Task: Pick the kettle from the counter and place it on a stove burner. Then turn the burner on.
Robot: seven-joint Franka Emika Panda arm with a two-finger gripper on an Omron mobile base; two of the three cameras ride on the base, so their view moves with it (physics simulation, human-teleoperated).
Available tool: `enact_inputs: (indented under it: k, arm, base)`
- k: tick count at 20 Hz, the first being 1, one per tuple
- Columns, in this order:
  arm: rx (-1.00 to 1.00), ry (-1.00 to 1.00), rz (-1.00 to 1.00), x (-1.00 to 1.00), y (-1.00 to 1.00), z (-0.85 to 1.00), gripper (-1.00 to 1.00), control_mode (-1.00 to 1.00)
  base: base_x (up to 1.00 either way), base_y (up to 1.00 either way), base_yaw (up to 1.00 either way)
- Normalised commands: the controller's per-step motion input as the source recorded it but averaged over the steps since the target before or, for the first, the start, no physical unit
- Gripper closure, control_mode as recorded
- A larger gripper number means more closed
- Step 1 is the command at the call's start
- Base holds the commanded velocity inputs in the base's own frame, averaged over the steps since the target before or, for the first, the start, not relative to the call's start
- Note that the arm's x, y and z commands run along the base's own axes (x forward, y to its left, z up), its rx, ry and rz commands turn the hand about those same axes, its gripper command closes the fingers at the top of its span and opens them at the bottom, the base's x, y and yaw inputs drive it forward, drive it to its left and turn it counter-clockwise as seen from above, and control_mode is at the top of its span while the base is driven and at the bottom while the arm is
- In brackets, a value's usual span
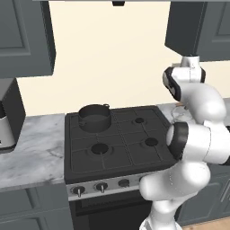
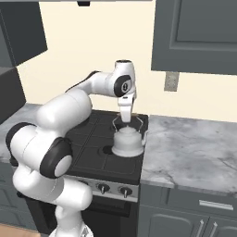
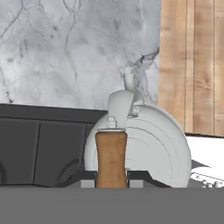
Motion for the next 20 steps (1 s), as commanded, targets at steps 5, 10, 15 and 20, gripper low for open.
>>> enact_inputs:
  k: [5, 10, 15, 20]
  arm:
    - [0.09, -0.05, 0.0, 0.0, 0.18, 0.01, 1.0, -1.0]
    - [0.08, -0.01, 0.0, 0.0, 0.23, 0.05, 1.0, -1.0]
    - [0.06, 0.0, 0.0, 0.0, 0.17, 0.07, 1.0, -1.0]
    - [0.02, 0.0, 0.0, 0.0, 0.16, 0.06, 1.0, -1.0]
  base:
    - [0.0, 0.0, 0.0]
    - [0.0, 0.0, 0.0]
    - [0.0, 0.0, 0.0]
    - [0.0, 0.0, 0.0]
